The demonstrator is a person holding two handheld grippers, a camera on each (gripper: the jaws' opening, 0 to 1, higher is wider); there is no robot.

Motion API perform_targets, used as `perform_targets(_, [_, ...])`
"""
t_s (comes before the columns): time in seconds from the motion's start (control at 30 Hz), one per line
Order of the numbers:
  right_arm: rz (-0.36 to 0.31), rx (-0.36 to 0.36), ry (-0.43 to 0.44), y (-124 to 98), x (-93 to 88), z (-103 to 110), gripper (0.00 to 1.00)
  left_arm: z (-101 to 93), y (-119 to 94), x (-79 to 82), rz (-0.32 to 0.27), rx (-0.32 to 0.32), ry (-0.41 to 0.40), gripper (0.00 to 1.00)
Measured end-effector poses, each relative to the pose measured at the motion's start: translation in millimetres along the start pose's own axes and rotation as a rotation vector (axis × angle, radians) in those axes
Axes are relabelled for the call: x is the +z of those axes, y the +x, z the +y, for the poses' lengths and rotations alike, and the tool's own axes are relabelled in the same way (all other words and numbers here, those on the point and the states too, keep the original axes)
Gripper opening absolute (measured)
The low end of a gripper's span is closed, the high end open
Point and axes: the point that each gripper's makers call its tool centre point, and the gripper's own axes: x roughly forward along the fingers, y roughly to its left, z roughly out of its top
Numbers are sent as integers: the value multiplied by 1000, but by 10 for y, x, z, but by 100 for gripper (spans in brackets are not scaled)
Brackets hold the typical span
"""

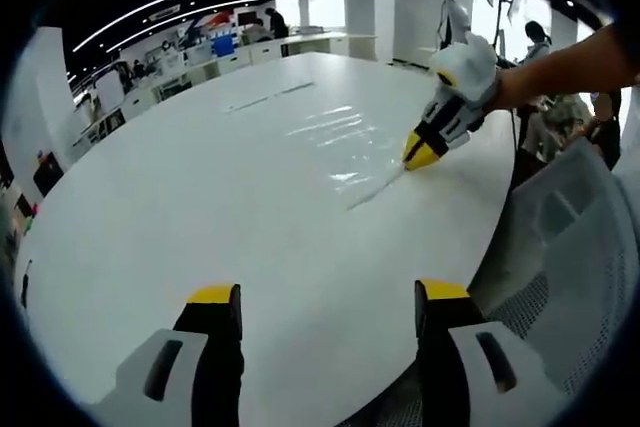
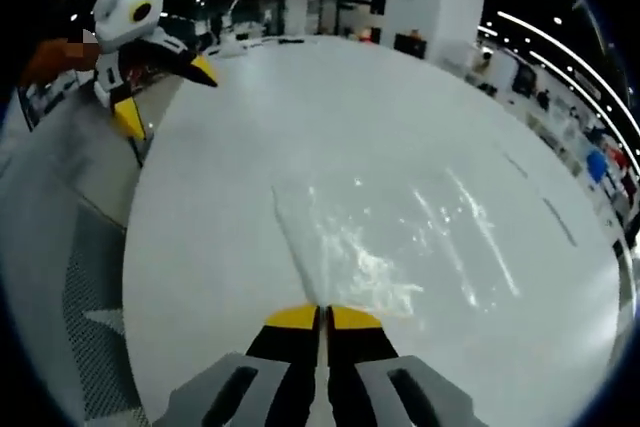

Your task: Open the resealable bag by pulling the two sides of the seal apart until the entire bag opening is separated and visibly accessible.

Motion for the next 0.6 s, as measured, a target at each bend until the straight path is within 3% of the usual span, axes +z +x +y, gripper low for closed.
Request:
perform_targets(0.13, [7, 12, -16, 6, 4, 13, 0, 5, 2, -11, 4, 0, -2, 68])
perform_targets(0.27, [35, 37, -133, 19, 17, 54, 0, -10, 24, -10, 12, -13, -4, 68])
perform_targets(0.4, [28, 49, -123, -2, 23, 57, 0, -27, 48, 16, 9, -19, 2, 68])
perform_targets(0.6, [-20, 141, -153, -157, 169, 257, 0, -106, 145, 72, 17, -35, 65, 67])
